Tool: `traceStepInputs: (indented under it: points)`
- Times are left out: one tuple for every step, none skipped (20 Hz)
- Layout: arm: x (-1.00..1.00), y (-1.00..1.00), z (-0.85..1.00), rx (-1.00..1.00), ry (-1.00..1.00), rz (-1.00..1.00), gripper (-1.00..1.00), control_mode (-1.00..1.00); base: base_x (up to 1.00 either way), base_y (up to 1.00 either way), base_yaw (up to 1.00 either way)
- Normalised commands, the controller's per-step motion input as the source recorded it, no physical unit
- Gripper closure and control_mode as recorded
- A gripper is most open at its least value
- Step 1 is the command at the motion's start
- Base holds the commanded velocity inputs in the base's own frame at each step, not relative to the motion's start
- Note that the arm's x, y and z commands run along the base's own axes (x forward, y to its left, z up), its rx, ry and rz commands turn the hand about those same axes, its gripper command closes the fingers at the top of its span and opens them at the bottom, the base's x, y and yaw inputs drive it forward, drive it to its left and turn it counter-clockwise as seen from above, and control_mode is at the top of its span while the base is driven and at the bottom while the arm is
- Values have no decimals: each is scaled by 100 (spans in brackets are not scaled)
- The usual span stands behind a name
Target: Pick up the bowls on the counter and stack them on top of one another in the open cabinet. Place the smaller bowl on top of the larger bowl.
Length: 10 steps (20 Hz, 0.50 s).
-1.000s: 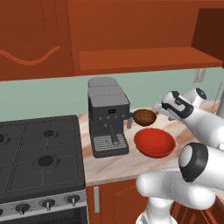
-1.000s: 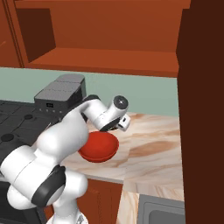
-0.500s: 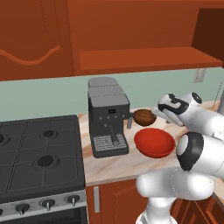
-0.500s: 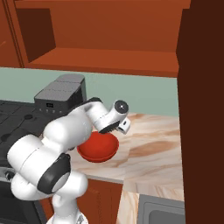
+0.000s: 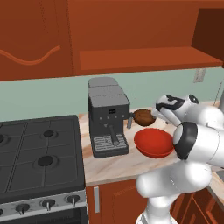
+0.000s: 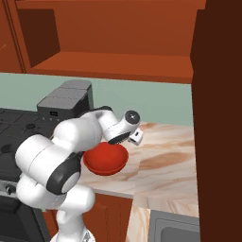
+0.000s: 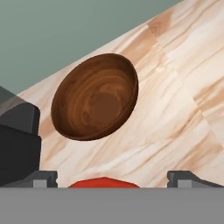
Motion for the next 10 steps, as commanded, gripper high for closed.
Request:
traceStepInputs:
  points:
    - [18,-12,-13,-2,0,0,-100,-100,0,0,0]
    - [19,-12,-13,-2,0,0,-100,-100,0,0,0]
    - [19,-12,-13,-2,0,0,-100,-100,0,0,0]
    - [19,-10,-14,-2,0,0,-100,-100,0,0,0]
    - [20,-9,-14,-1,0,0,-100,-100,0,0,0]
    - [20,-7,-14,0,0,0,-100,-100,0,0,0]
    - [20,-6,-14,0,0,0,-100,-100,0,0,0]
    - [21,-4,-15,0,0,0,-100,-100,0,0,0]
    - [24,-4,-16,0,0,0,-100,-100,0,0,0]
    - [24,-4,-16,0,0,0,-100,-100,0,0,0]
